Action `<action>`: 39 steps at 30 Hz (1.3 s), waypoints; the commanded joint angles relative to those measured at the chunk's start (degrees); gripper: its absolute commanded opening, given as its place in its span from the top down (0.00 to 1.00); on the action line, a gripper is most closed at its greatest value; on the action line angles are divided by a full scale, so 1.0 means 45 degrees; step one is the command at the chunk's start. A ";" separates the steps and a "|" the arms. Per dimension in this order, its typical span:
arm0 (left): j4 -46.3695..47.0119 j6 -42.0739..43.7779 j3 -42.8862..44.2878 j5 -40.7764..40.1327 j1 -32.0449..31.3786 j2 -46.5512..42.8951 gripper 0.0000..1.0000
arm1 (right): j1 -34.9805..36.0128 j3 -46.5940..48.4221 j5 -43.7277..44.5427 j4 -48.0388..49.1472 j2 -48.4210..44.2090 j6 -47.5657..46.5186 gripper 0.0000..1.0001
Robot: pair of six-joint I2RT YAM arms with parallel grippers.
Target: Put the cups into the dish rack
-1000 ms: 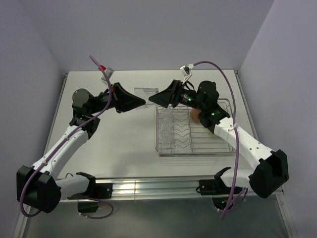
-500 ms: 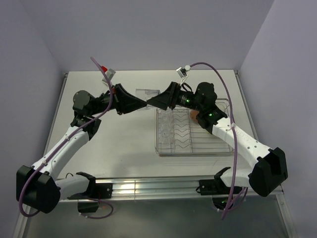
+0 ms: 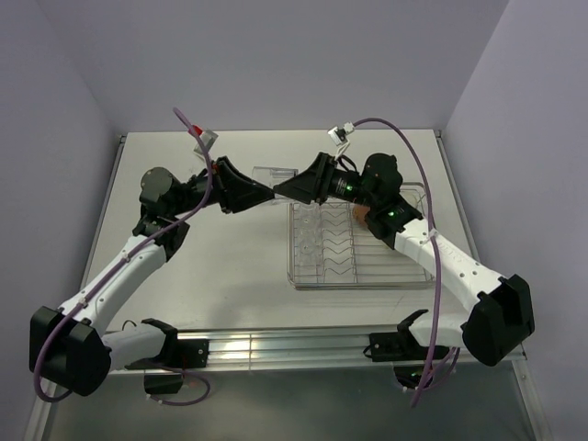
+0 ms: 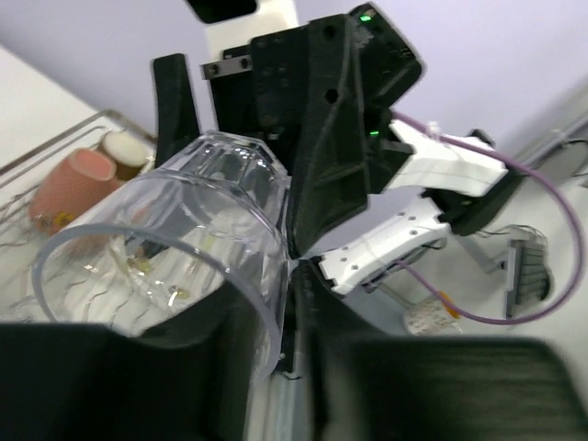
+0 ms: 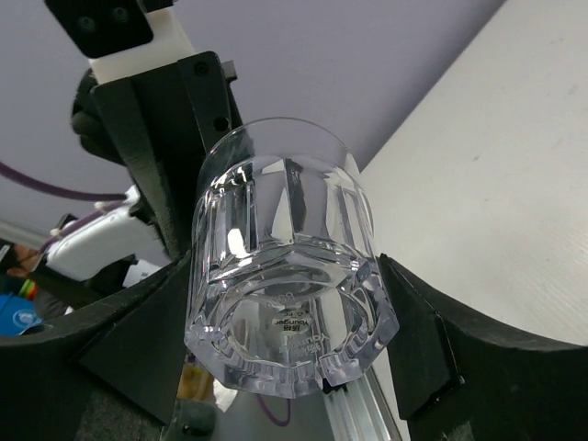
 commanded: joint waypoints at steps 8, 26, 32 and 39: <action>-0.5855 0.3705 0.1628 -0.3548 -0.0215 -0.1062 0.55 | -0.0269 0.0590 0.2570 -0.3256 -0.1714 -0.1582 1.00; -1.3688 0.5893 0.3602 -1.1638 -0.0136 -0.1492 0.50 | -0.0777 0.2466 0.9950 -1.3742 -0.3238 -0.4395 1.00; -1.3984 0.6617 0.2939 -1.1892 -0.0136 -0.2058 0.48 | -0.0835 0.2351 1.3235 -1.6616 -0.3102 -0.4220 1.00; -1.3848 0.7028 0.2236 -1.1892 -0.0136 -0.2332 0.48 | -0.0991 0.1257 1.3899 -1.7028 -0.2868 -0.3732 1.00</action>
